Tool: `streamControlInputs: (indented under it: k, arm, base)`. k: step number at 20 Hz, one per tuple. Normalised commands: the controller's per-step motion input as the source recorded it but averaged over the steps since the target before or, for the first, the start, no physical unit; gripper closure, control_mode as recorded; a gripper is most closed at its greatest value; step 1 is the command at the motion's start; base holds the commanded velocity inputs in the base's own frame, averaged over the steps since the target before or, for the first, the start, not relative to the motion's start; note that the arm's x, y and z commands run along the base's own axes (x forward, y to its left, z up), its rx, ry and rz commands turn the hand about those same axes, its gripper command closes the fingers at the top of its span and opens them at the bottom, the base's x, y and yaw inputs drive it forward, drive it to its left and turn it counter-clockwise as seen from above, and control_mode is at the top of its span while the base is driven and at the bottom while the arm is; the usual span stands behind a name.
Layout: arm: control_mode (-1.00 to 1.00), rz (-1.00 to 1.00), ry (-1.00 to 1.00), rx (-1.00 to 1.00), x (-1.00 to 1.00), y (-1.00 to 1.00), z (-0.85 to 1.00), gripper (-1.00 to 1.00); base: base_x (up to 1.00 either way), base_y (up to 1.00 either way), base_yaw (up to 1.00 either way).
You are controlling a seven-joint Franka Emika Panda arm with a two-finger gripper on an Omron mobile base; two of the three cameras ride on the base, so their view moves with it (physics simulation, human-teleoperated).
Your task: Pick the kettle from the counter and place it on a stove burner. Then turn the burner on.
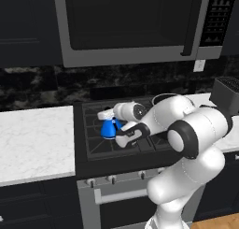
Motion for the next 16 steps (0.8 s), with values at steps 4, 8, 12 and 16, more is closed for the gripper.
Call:
streamControlInputs:
  k: [4, 8, 12, 16]
  arm:
    - [-1.00, 0.00, -0.13, 0.00, 0.05, 0.12, 0.00, 1.00]
    - [-1.00, 0.00, -0.01, 0.00, 0.06, 0.15, 0.00, 1.00]
    - [-1.00, 0.00, 0.00, 0.00, 0.00, 0.15, -0.04, 1.00]
    - [-1.00, 0.01, 0.00, 0.01, 0.00, 0.05, -0.11, 1.00]
  base:
    - [0.00, 0.00, 0.00]
    - [0.00, 0.00, 0.00]
    - [0.00, 0.00, 0.00]
    - [0.00, 0.00, 0.00]
